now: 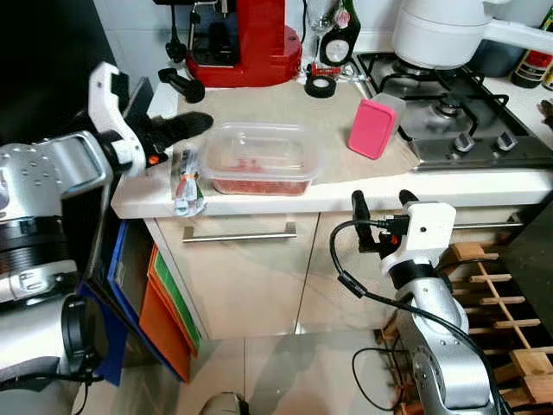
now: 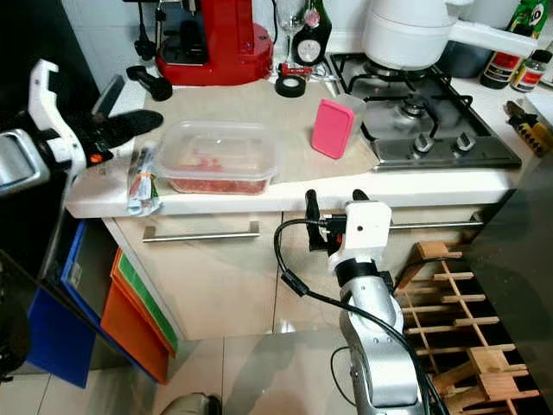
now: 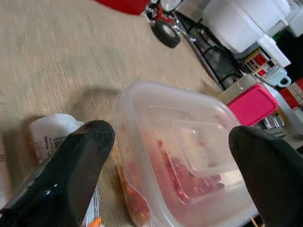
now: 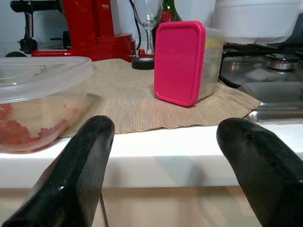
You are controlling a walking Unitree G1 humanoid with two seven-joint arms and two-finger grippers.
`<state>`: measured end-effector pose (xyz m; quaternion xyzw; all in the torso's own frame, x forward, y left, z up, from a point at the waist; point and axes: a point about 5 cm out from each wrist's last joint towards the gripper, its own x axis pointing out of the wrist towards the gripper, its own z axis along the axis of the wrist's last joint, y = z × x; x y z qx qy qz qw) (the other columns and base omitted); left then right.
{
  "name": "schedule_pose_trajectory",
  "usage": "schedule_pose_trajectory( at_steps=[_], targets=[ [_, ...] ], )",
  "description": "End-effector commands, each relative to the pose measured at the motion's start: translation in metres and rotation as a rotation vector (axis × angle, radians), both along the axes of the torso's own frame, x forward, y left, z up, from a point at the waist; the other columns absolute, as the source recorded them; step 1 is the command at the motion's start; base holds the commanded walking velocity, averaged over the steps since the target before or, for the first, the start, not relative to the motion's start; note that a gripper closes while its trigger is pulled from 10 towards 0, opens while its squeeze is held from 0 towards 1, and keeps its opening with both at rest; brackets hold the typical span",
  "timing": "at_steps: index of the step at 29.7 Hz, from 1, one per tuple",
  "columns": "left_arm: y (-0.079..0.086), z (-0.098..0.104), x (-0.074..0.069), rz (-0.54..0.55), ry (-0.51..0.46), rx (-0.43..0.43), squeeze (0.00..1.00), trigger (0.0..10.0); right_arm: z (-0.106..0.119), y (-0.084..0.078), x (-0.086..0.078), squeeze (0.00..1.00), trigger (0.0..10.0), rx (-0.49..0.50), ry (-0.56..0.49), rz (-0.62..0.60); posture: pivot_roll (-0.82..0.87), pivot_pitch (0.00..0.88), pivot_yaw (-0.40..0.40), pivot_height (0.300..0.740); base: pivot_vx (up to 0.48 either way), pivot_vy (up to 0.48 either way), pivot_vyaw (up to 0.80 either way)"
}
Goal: Restocking fridge
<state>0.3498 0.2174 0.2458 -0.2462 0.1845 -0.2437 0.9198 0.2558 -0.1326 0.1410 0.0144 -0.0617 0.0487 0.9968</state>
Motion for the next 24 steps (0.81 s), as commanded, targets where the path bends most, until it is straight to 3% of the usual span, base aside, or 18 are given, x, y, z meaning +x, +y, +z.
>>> schedule_pose_trajectory(
  at_steps=[1, 5, 15, 23, 24],
  targets=[
    [-0.001, 0.001, 0.004, 0.008, -0.003, 0.016, 0.00, 10.0, 0.004, 0.000, -0.002, 0.00, 10.0, 0.000, -0.008, 0.001, 0.04, 0.065, 0.027, 0.740, 0.000, 0.000, 0.00],
    [-0.008, -0.007, 0.009, 0.012, 0.013, 0.006, 0.00, 10.0, 0.004, -0.004, -0.006, 0.00, 10.0, -0.009, 0.000, -0.014, 0.01, 0.078, 0.031, 0.740, 0.000, 0.000, 0.00],
    [-0.026, -0.003, 0.012, -0.047, -0.011, -0.052, 0.00, 10.0, 0.005, -0.007, -0.008, 0.00, 10.0, -0.020, 0.009, -0.022, -0.01, 0.086, 0.021, 0.740, 0.000, 0.000, 0.00],
    [-0.028, -0.019, 0.016, -0.006, 0.051, 0.034, 0.00, 10.0, 0.007, -0.005, -0.005, 0.00, 10.0, -0.025, 0.012, -0.011, 0.00, 0.089, 0.013, 0.740, 0.000, 0.000, 0.00],
    [-0.028, -0.022, 0.016, 0.001, 0.060, 0.051, 0.00, 6.1, 0.007, -0.005, -0.005, 0.00, 10.0, -0.026, 0.012, -0.010, 0.00, 0.089, 0.012, 0.740, 0.000, 0.000, 0.00]
  ],
)
